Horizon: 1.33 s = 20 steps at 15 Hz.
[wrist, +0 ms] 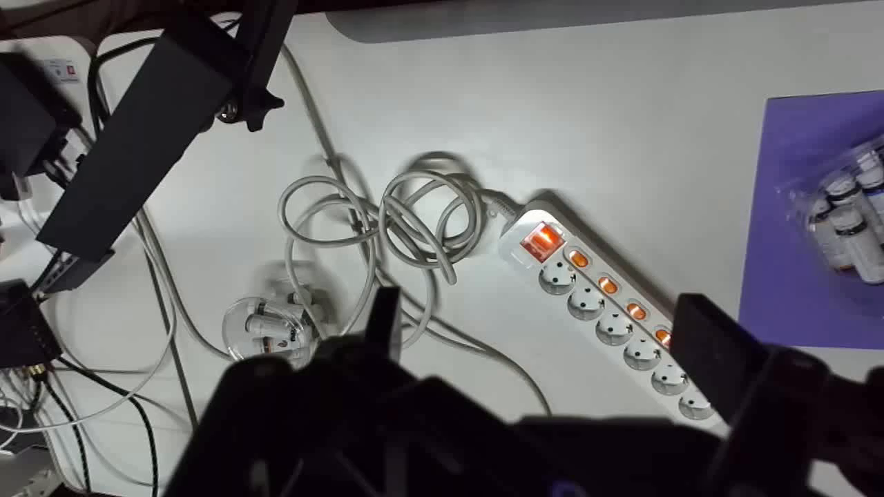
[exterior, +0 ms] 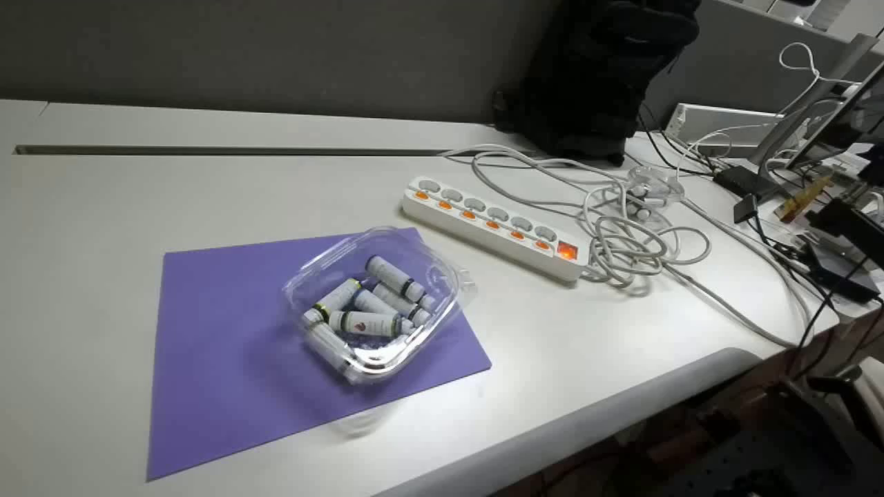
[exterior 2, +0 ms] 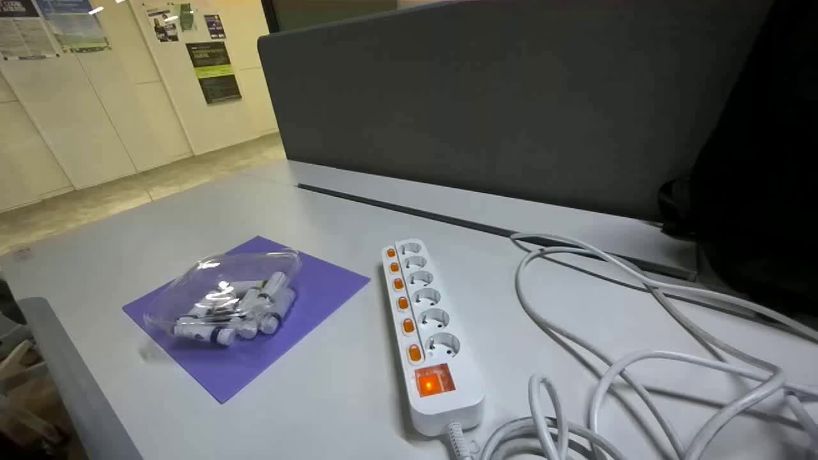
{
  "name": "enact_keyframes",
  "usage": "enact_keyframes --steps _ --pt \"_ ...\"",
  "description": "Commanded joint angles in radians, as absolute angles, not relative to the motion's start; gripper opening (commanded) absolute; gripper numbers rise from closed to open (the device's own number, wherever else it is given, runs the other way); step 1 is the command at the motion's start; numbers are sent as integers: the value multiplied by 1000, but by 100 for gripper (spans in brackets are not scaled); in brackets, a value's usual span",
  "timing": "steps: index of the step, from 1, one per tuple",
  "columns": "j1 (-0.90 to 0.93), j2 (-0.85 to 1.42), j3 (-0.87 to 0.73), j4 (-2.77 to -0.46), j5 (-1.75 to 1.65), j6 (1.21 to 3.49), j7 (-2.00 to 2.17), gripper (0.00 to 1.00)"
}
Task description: Turn on the third from last switch on the extension cord
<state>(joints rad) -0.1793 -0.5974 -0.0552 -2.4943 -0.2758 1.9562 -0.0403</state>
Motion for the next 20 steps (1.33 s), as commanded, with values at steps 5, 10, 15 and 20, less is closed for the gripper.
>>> enact_keyframes --steps 5,10,15,20 --pt "-164 -599 -68 -2492 -283 1954 -34 100" --pt "-164 -599 -68 -2492 -283 1954 -34 100" --pt "-202 -554 -71 -2486 -279 2137 102 100" --pt "-277 -379 -93 -2436 -272 2377 230 100"
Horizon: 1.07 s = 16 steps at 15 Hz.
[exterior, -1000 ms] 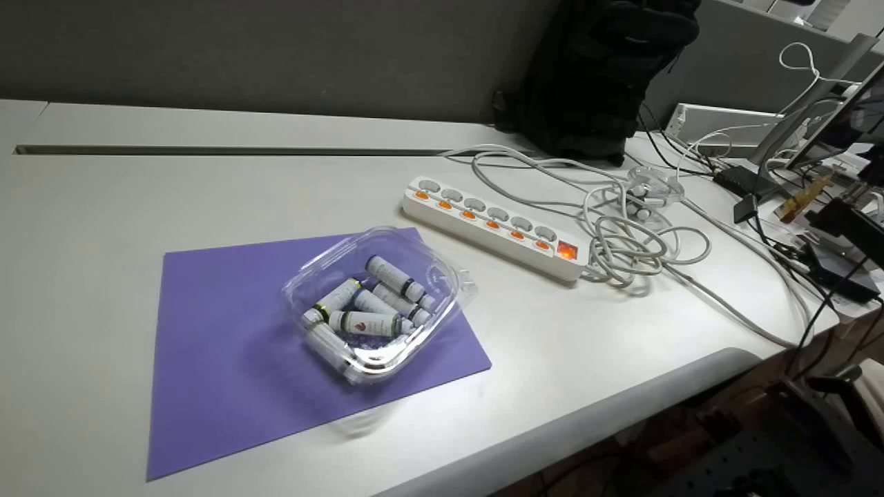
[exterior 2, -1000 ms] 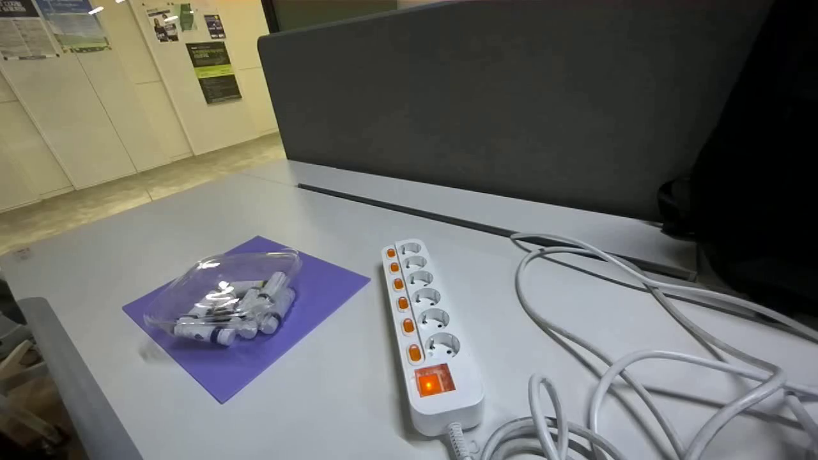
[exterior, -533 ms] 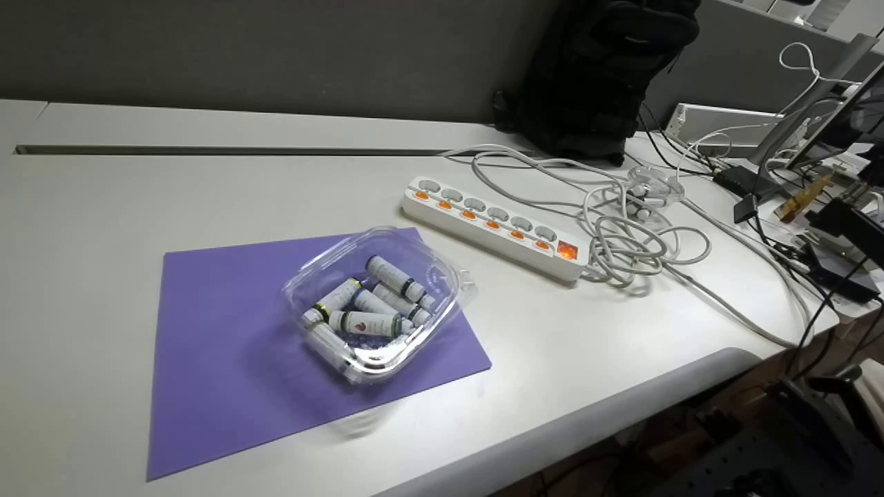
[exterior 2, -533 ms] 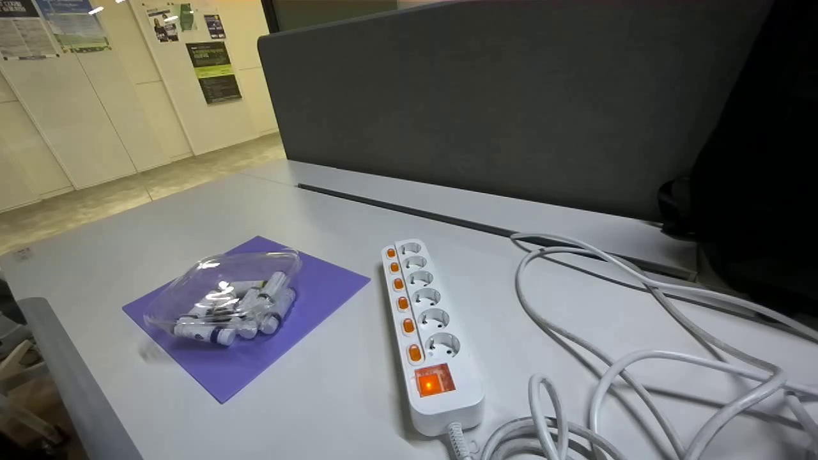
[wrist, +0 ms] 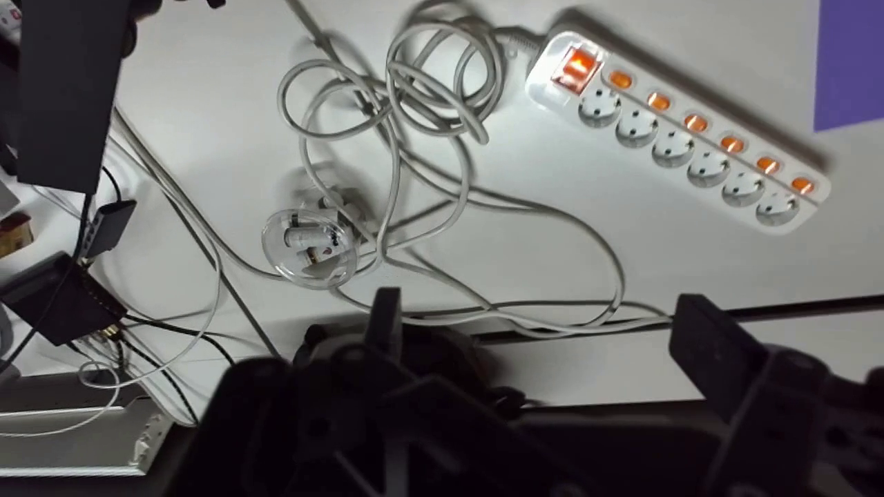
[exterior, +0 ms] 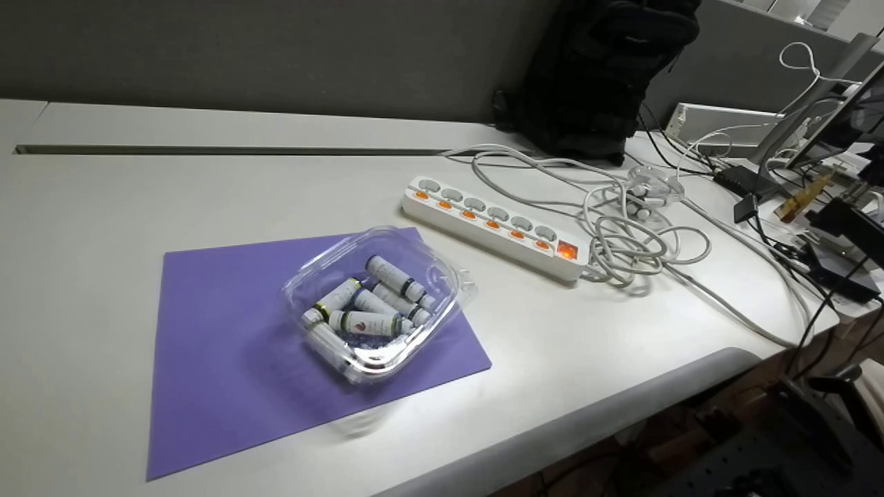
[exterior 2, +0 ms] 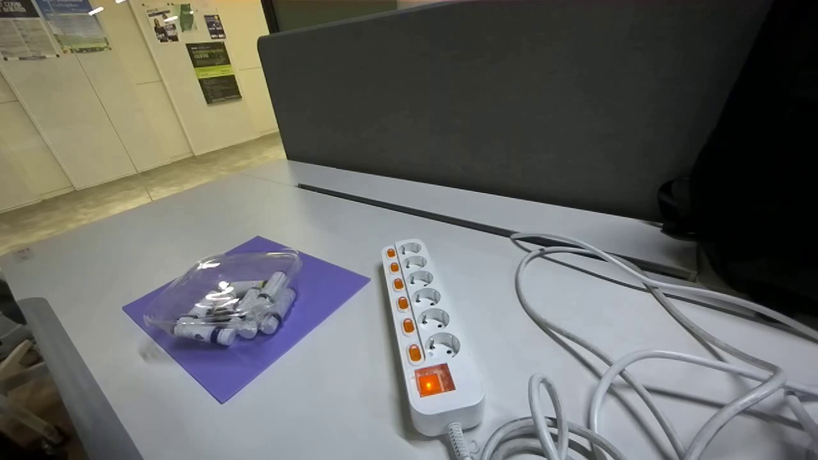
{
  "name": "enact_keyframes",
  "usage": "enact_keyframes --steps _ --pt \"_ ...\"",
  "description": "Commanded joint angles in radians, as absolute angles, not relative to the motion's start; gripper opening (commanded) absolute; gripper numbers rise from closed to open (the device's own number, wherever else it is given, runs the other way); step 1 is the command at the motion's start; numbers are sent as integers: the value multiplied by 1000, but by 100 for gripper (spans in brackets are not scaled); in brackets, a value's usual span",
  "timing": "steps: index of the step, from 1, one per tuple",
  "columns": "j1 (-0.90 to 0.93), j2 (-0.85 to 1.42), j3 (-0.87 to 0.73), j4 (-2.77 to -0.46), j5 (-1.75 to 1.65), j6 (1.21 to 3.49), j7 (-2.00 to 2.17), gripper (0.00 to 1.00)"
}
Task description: Turn on the third from last switch on the extension cord
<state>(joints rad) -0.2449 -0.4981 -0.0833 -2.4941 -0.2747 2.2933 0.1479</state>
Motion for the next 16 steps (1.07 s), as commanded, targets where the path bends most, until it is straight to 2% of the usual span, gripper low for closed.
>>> enact_keyframes --steps 1,9,10,11,16 --pt "-287 -338 -95 -2423 -271 2406 242 100" --pt "-249 -39 -106 -2278 -271 2476 220 100" --pt "-233 -5 -107 -2259 -261 2481 204 93" --pt "-217 26 -107 -2243 -247 2482 184 73" --pt "-147 139 -100 -2208 -202 2503 138 38"
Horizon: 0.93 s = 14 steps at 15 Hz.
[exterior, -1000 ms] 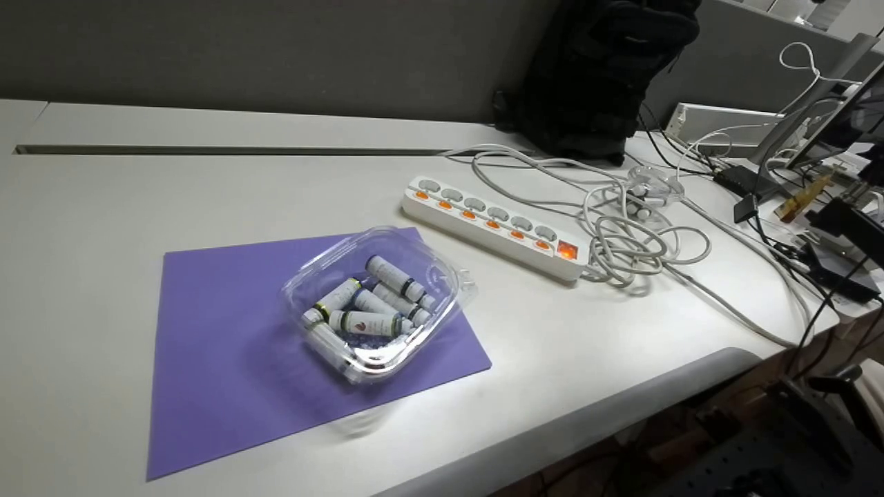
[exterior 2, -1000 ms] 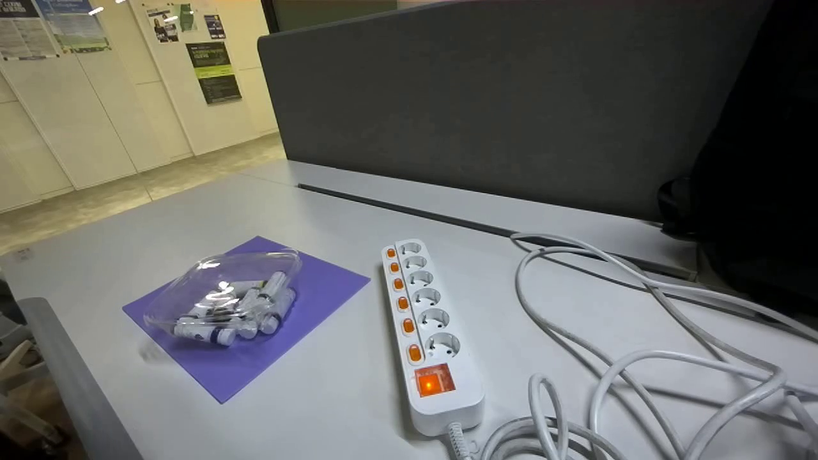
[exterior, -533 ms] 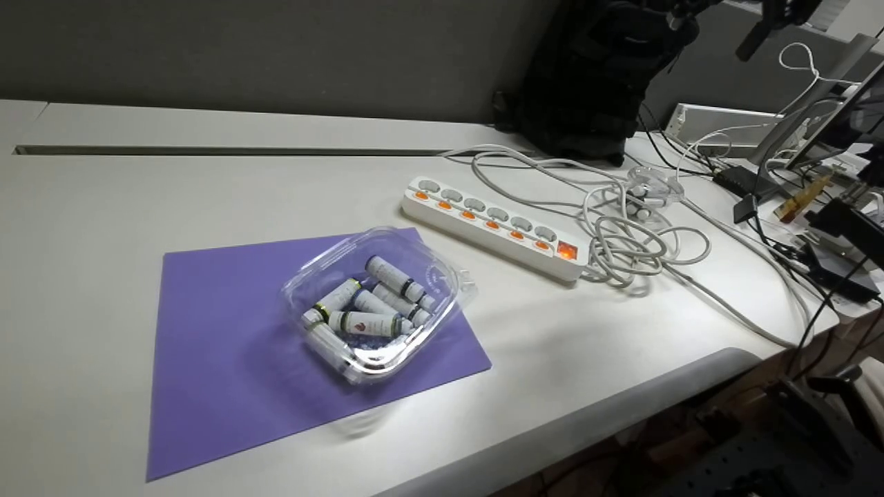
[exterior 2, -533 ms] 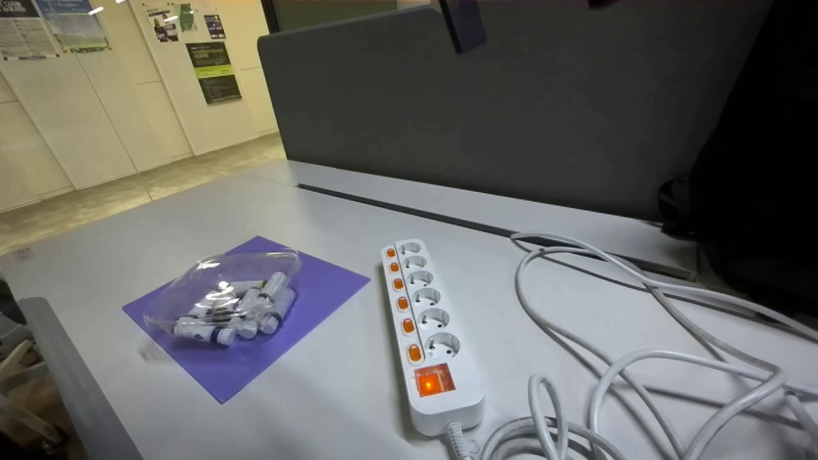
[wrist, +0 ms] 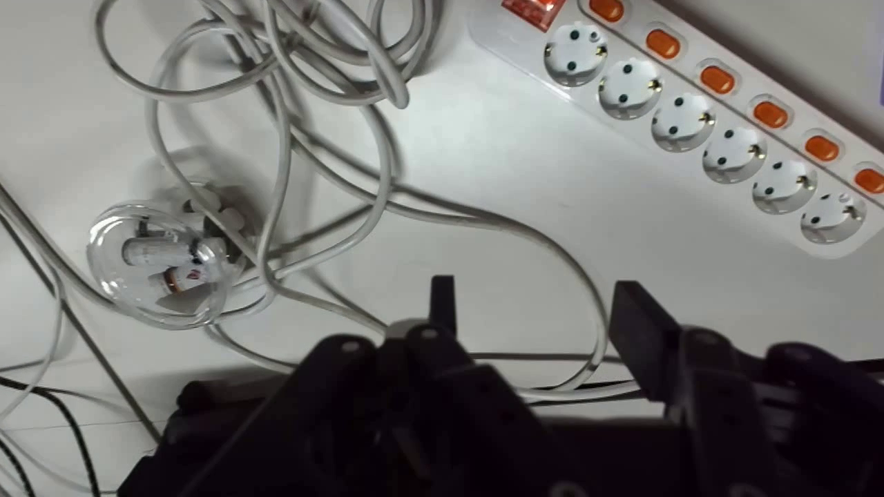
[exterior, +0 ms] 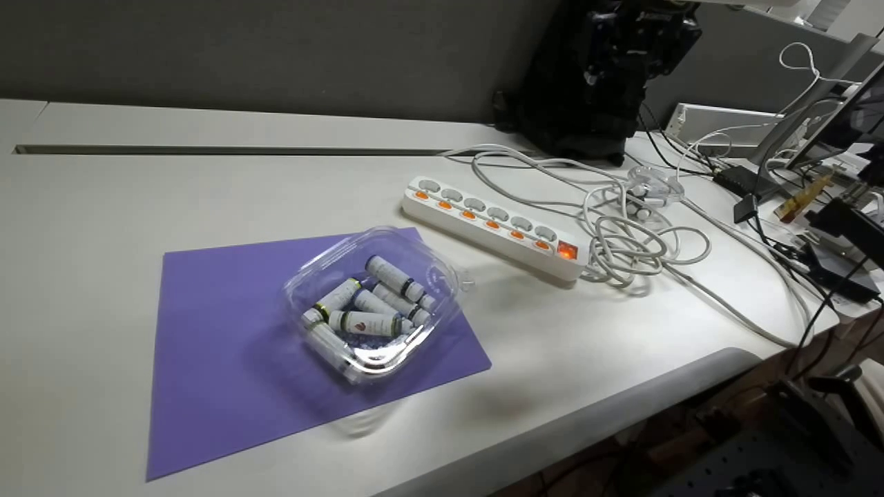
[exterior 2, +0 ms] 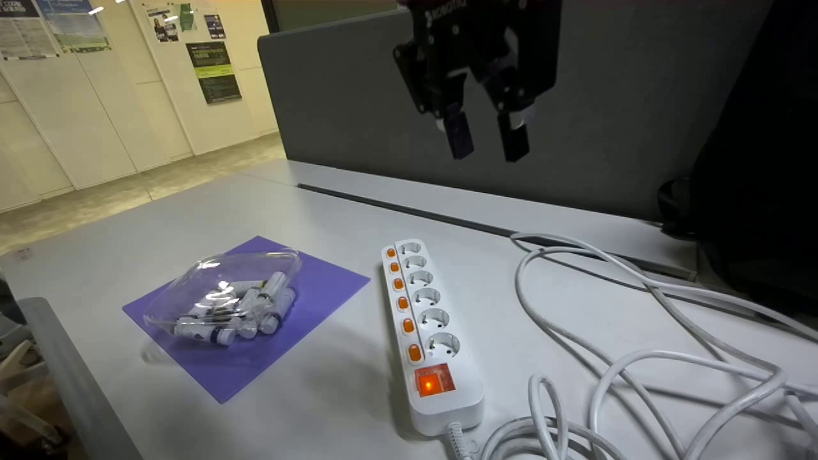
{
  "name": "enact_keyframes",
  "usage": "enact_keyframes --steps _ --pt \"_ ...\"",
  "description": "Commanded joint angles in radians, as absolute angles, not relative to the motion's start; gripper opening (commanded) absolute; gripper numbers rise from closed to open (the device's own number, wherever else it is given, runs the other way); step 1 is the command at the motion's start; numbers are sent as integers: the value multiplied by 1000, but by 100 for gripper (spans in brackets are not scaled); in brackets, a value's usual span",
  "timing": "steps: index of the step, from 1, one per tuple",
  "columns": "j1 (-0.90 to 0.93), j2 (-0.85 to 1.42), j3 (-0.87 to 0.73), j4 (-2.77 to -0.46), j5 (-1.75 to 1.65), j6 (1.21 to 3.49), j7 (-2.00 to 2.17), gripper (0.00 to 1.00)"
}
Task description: Turn on the third from last switch on the extension cord
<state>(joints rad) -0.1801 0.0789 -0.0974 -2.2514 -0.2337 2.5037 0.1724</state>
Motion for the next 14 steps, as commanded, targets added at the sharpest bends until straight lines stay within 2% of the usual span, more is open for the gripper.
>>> enact_keyframes --steps 1,5,6,14 --pt "-133 154 -98 -2209 -202 2506 134 31" --pt "-89 198 -91 -2227 -202 2527 119 5" --pt "-84 205 -86 -2230 -190 2522 104 1" --pt "-69 217 -99 -2245 -198 2540 114 0"
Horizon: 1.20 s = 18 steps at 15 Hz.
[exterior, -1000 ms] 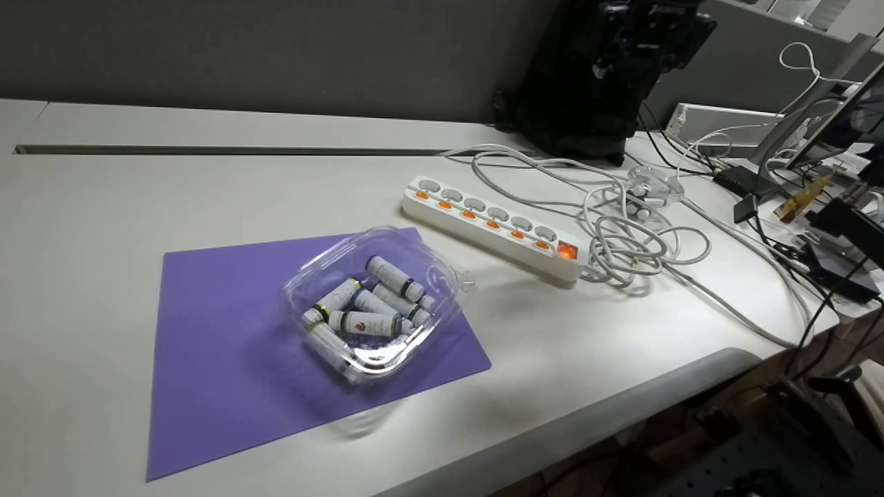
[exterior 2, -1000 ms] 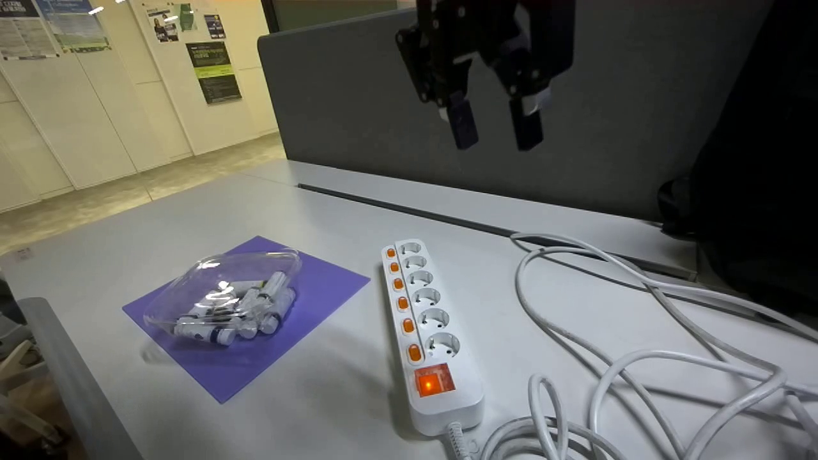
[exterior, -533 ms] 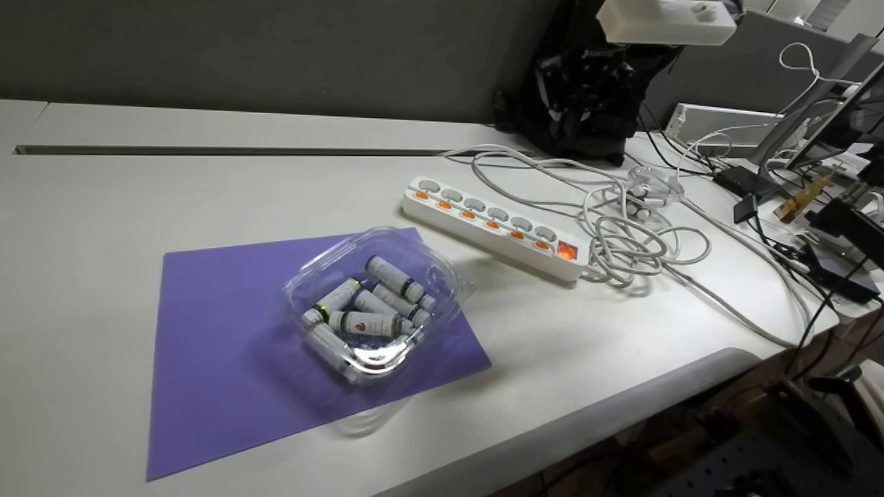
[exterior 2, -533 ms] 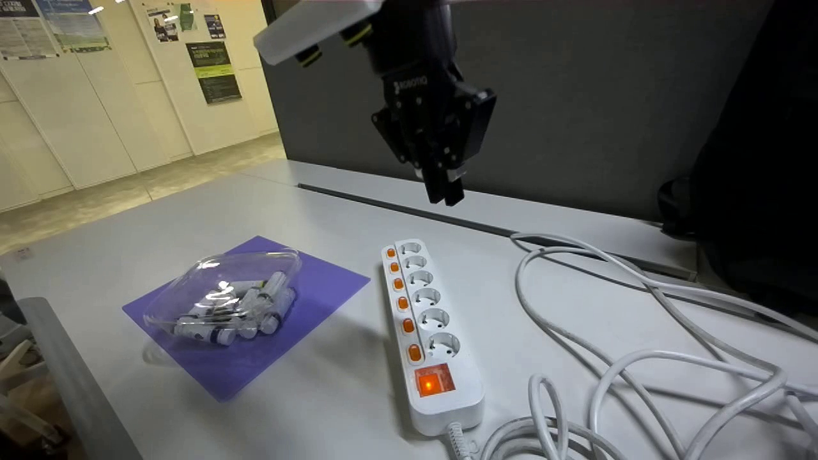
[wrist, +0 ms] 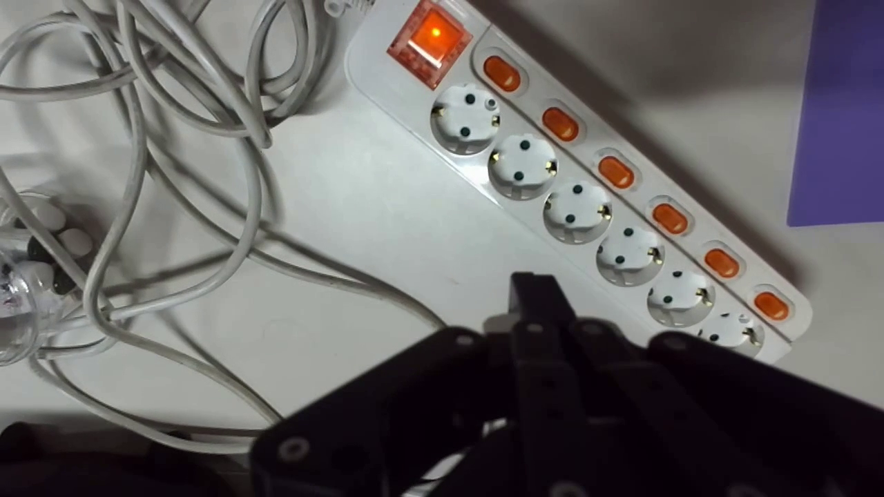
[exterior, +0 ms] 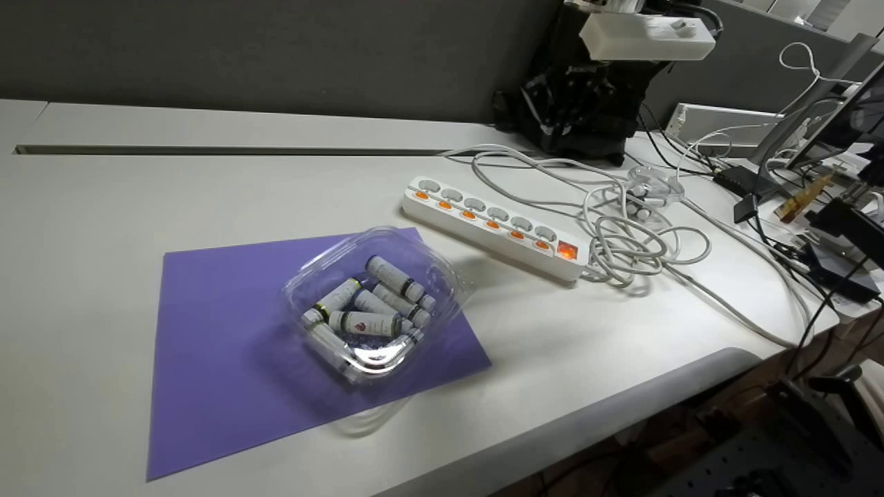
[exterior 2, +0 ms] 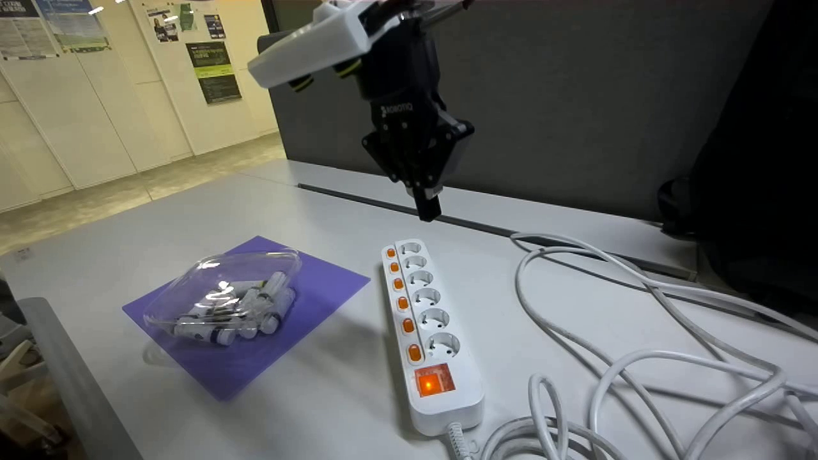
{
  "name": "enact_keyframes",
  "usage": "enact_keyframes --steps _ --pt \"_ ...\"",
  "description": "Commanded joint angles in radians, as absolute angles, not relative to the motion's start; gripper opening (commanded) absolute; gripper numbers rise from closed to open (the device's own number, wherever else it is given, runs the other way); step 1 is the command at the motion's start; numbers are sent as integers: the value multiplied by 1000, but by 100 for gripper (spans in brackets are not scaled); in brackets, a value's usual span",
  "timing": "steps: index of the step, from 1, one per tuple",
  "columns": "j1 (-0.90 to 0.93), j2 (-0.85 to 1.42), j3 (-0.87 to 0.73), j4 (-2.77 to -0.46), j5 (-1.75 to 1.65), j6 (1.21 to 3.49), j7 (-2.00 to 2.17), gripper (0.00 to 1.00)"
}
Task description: Turn on the third from last switch on the extension cord
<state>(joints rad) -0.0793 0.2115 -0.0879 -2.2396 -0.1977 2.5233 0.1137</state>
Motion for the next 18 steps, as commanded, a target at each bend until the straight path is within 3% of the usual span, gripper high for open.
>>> enact_keyframes --steps 1,18 --pt "-69 224 -98 -2251 -197 2555 113 0" --pt "-102 350 -48 -2325 -33 2767 -46 0"
